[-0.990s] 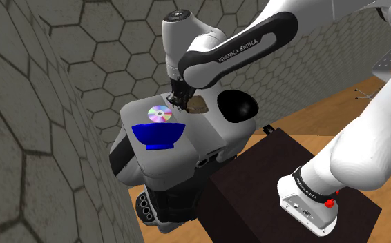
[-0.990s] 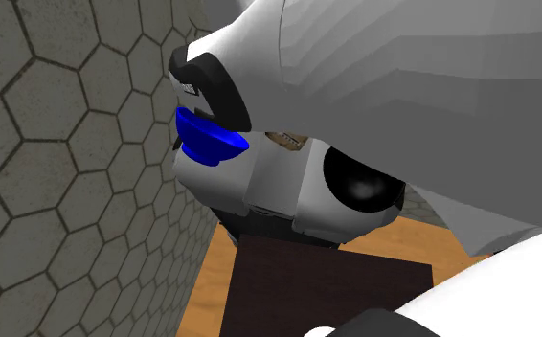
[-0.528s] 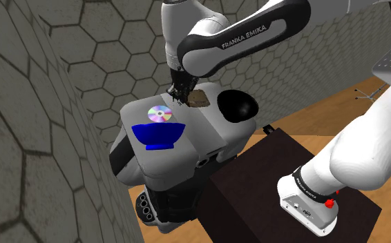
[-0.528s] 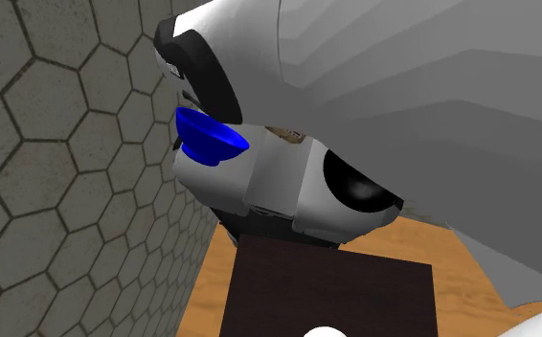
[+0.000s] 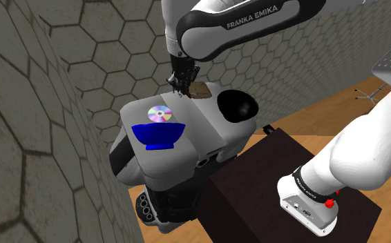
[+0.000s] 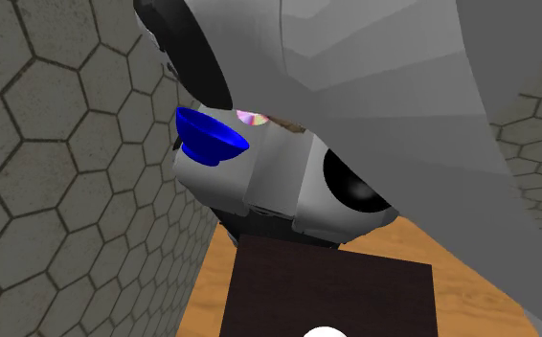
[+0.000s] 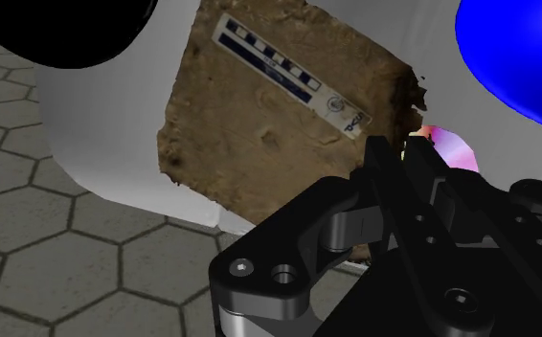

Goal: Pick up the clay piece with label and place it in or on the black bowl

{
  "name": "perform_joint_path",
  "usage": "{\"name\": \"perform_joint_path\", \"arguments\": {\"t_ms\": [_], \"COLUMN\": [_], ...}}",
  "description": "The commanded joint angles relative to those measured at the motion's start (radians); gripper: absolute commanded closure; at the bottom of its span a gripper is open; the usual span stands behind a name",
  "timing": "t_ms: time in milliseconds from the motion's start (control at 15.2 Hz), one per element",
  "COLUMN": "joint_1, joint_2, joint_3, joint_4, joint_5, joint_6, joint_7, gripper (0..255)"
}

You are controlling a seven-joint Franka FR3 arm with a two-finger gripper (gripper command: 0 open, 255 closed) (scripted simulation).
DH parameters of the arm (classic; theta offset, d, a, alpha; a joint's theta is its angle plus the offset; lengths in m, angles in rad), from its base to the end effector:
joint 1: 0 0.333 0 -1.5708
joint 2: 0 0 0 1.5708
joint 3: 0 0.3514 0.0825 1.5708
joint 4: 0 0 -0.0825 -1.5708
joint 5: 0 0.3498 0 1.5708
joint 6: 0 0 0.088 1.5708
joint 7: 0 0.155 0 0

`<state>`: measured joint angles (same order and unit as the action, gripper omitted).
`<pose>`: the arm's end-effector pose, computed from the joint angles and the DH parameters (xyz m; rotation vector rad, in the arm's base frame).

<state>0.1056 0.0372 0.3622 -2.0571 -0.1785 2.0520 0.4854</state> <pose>0.4739 0.2187 0.4214 2.9941 0.1023 0.0464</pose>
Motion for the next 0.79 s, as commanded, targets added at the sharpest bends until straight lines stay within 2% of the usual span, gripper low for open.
{"name": "perform_joint_path", "arguments": {"t_ms": [0,396,726], "joint_1": [0.001,-0.05,-0.082], "joint_2": [-0.006,-0.198,-0.342], "joint_3": [0.001,-0.064,-0.137], "joint_4": [0.012,-0.181,-0.311], "joint_5": [0.004,0.064,0.085], "joint_6": [-0.018,0.013,0.017], "joint_7": [-0.003,-0.149,-0.271], "gripper": [255,255,255]}}
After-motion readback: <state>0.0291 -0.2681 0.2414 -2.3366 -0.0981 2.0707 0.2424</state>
